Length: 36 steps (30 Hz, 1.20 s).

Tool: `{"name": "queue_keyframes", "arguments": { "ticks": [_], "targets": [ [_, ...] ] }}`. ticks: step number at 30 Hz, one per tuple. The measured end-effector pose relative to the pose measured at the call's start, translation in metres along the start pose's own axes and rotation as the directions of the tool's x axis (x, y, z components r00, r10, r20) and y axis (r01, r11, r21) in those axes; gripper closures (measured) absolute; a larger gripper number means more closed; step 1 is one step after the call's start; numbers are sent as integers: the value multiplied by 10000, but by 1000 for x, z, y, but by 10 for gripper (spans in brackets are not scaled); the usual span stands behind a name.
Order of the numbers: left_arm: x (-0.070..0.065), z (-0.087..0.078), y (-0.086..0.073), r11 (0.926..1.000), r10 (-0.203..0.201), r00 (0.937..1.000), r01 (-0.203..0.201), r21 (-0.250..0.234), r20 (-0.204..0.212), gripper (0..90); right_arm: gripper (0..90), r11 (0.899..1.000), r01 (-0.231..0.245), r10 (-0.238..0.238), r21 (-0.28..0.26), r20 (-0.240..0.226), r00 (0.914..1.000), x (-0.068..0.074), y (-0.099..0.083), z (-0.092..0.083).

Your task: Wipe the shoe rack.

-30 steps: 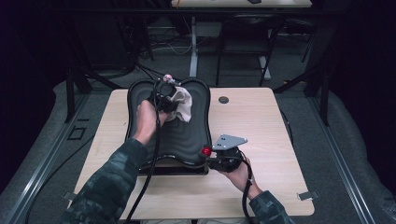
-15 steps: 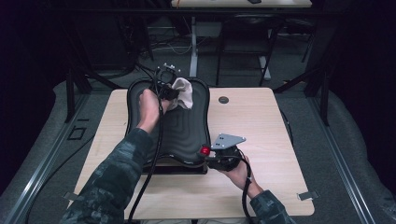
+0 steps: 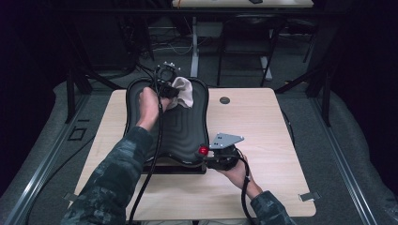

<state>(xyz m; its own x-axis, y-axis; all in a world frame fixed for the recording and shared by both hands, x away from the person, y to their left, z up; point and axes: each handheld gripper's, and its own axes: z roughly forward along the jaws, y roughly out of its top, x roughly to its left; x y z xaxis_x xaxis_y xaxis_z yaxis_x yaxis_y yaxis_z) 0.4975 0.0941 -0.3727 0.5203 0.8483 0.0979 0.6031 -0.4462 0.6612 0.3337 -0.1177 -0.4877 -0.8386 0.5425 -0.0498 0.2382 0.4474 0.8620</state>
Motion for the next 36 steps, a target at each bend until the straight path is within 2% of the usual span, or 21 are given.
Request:
{"name": "queue_keyframes", "arguments": {
  "ticks": [3,5,8,10,13,16,24,26,31,36],
  "targets": [
    [0,-1,-3,10000,36,10000,-36,5,86,828,487,9999,-139,139,34,169,9998,1,1,-5],
    [-2,-1,-5,9999,135,9998,-135,60,126,828,498,9998,-215,215,-3,435,9988,0,1,-10],
    [-5,-2,-10,9996,241,9995,-244,123,193,828,549,9991,-429,430,-64,159,9990,-2,-2,-11],
    [-6,-3,-13,9995,246,9993,-251,178,285,828,587,9993,-367,367,-63,64,9993,-1,-2,-10],
    [-9,-4,-20,9992,295,9987,-306,261,413,828,594,9994,-336,335,68,252,9991,1,-2,-11],
    [-12,-6,-28,9991,321,9982,-334,243,500,828,595,9992,-404,405,-79,64,9992,0,-3,-10],
    [-20,-10,-49,9992,292,9952,-315,236,937,828,595,9991,-429,429,-26,208,9989,1,-3,-10],
    [-23,-11,-56,9986,402,9932,-436,290,1095,828,595,9992,-406,406,-22,206,9990,1,-3,-10],
    [-34,-14,-72,9961,805,9902,-841,269,1139,828,595,9992,-400,400,-18,213,9990,1,-3,-10],
    [-43,-17,-87,9945,998,9865,-1030,184,1302,828,595,9992,-401,401,1,228,9989,1,-3,-10]
  ]
}}
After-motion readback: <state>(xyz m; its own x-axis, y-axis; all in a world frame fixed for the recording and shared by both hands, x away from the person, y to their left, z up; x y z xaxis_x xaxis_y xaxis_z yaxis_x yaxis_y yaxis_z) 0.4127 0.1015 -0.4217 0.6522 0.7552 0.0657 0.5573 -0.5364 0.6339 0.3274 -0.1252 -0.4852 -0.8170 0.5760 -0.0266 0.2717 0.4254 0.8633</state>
